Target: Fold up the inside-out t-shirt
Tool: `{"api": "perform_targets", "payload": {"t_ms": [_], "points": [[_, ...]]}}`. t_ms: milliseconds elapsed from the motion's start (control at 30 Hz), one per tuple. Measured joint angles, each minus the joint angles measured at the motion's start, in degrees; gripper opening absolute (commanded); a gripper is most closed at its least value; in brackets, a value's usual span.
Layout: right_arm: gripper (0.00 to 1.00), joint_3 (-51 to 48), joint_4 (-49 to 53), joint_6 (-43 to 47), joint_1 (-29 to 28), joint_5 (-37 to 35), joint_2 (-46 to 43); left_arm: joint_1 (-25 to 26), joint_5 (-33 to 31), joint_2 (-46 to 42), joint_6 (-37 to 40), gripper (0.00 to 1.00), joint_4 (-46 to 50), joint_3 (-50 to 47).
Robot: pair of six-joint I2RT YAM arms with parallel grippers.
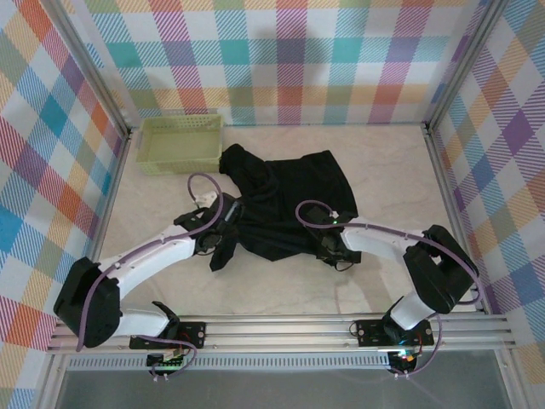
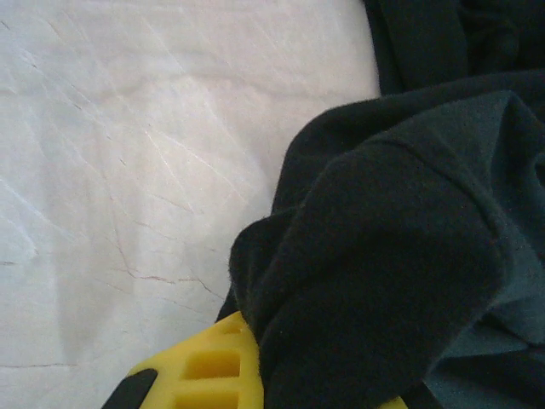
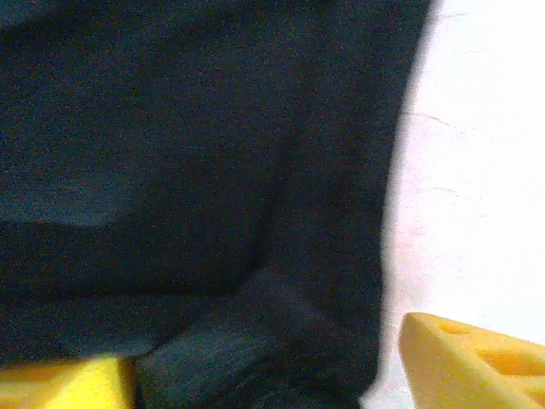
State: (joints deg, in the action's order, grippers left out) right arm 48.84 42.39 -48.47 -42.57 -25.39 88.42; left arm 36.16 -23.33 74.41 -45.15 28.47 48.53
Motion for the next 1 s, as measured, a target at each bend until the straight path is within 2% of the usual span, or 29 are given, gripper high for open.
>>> {"api": "perform_targets", "payload": {"t_ms": [267,567,633,767,833,1000], "points": [[0.56,-2.5,3.0,-0.5,4.1,-4.6,-5.3,-6.1,0.1,-6.7,1.7,0.0,2.0,0.4],[0.47,-2.8,2.9,2.3,7.5,-5.5,-16.9,-7.1,2.8,-8.0,3.0,0.0,2.7,0.2],[0.4,-2.8,2.0,3.9,7.6,-3.3,-19.4,-7.3,4.4,-7.2,3.4,0.0,2.3,0.0],[0.09,-3.7,-1.6,5.7,7.8,3.1,-19.4,-7.4,7.8,-4.0,4.3,0.0,0.1,-1.3],[0.0,-4.5,-2.8,5.8,8.2,5.6,-18.2,-7.4,8.9,-3.2,4.5,0.0,-0.2,-2.3],[0.0,-5.4,-3.1,6.9,12.4,8.7,-19.8,-7.4,10.3,-1.3,4.9,0.01,0.0,-3.0]]}}
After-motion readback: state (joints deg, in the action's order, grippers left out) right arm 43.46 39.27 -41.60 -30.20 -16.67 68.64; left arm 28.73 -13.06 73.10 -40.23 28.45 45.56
